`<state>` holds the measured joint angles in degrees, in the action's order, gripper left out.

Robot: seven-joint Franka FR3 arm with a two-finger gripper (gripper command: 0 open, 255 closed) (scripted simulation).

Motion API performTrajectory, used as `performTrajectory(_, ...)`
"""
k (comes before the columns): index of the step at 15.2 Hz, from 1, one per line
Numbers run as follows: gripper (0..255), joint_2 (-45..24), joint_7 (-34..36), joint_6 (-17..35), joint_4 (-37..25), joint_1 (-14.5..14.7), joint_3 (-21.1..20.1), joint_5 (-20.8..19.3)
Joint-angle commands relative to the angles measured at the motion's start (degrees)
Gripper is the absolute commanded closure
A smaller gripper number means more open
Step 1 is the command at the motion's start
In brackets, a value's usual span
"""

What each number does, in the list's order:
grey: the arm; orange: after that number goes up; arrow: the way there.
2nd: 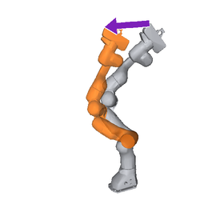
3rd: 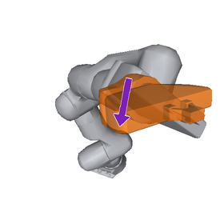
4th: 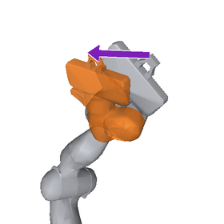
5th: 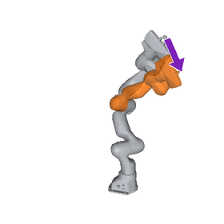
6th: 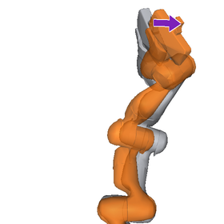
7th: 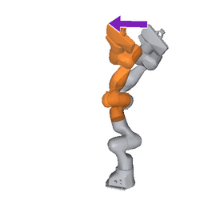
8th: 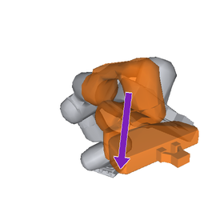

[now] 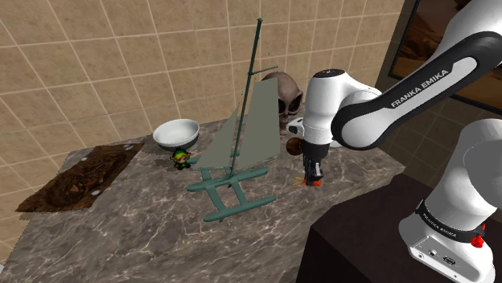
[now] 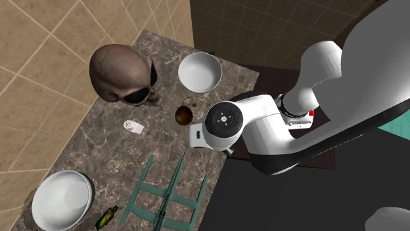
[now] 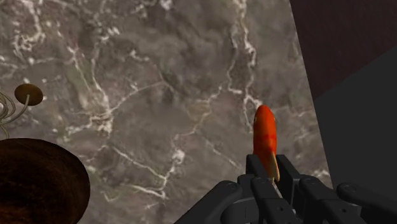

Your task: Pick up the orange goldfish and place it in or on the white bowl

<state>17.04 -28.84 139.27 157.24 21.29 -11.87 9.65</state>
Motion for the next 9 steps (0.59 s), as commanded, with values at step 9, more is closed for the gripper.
performTrajectory(9, 255, 2.22, 0.04, -3.03, -0.82, 0.03, 0.23, -0.03)
